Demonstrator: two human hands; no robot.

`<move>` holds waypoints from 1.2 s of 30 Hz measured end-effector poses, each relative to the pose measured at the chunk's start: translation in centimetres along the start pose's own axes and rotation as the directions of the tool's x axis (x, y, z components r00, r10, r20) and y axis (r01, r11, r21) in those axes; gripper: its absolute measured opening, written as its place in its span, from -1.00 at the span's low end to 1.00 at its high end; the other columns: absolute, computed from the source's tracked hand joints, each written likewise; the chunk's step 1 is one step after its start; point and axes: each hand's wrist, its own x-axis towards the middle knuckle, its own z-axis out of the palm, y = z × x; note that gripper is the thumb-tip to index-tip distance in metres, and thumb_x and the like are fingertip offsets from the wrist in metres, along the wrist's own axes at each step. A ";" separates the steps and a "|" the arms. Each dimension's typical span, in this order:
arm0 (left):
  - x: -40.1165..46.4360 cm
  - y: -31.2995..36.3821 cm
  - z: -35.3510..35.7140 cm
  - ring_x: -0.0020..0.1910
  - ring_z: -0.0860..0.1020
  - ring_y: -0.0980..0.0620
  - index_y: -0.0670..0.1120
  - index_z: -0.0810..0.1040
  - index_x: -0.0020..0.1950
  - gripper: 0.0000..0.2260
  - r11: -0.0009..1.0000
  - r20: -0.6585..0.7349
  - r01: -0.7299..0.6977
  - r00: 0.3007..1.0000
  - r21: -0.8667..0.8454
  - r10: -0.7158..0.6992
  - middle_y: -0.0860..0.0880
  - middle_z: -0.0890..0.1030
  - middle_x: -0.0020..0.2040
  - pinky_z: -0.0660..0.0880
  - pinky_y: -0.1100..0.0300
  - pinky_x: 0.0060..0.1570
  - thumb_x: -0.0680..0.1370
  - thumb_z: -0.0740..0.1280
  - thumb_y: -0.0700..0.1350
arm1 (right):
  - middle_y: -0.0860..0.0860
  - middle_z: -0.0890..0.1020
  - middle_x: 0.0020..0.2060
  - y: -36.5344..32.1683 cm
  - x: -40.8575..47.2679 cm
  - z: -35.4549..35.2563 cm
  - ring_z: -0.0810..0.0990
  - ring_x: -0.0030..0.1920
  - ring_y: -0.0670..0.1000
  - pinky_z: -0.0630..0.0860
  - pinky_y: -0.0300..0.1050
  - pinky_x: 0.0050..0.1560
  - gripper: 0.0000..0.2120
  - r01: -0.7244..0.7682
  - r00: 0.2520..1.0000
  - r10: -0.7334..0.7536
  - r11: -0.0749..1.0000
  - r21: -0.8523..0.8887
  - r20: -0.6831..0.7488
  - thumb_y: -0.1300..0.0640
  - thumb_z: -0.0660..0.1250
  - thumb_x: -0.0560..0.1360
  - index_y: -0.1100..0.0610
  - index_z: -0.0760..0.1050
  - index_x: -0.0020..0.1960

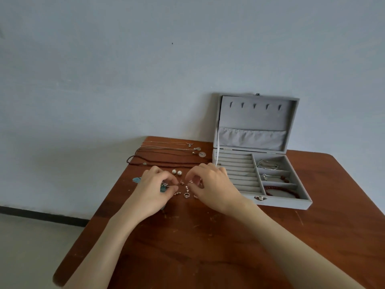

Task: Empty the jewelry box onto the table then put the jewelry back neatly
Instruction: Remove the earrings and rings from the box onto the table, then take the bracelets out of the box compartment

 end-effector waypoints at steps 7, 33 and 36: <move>0.9 7.0 2.3 -0.07 0.45 0.20 0.02 0.52 0.11 -0.84 0.969 -0.031 -0.240 0.971 -0.064 0.239 0.11 0.46 -0.02 0.37 0.41 -0.13 0.54 0.28 -0.10 | -0.03 0.58 -0.12 5.3 -4.3 -5.6 0.53 -0.11 -0.08 0.46 -0.26 -0.06 -0.84 -0.114 0.991 0.123 0.983 0.143 -0.054 0.17 0.25 0.54 0.12 0.55 0.07; 7.4 17.5 7.4 0.00 0.56 0.21 -0.01 0.41 0.30 -0.65 0.888 0.005 -0.181 0.979 -0.423 0.202 0.09 0.61 0.01 0.44 0.35 0.01 0.52 0.33 -0.12 | -0.04 0.64 -0.20 12.4 -3.3 -12.6 0.52 -0.23 -0.14 0.39 -0.44 -0.18 -0.87 -0.179 0.924 0.243 0.957 0.229 -0.296 0.17 0.32 0.50 0.14 0.64 -0.04; 4.9 17.4 5.8 -0.20 0.62 0.17 -0.04 0.57 -0.01 -0.92 0.844 -0.054 -0.196 0.979 -0.500 0.196 0.03 0.65 -0.23 0.50 0.40 -0.13 0.53 0.31 -0.15 | -0.09 0.60 -0.32 10.6 -5.0 -13.9 0.51 -0.33 -0.19 0.44 -0.43 -0.22 -0.92 -0.168 0.913 0.313 0.873 0.458 -0.263 0.17 0.34 0.49 0.09 0.61 -0.14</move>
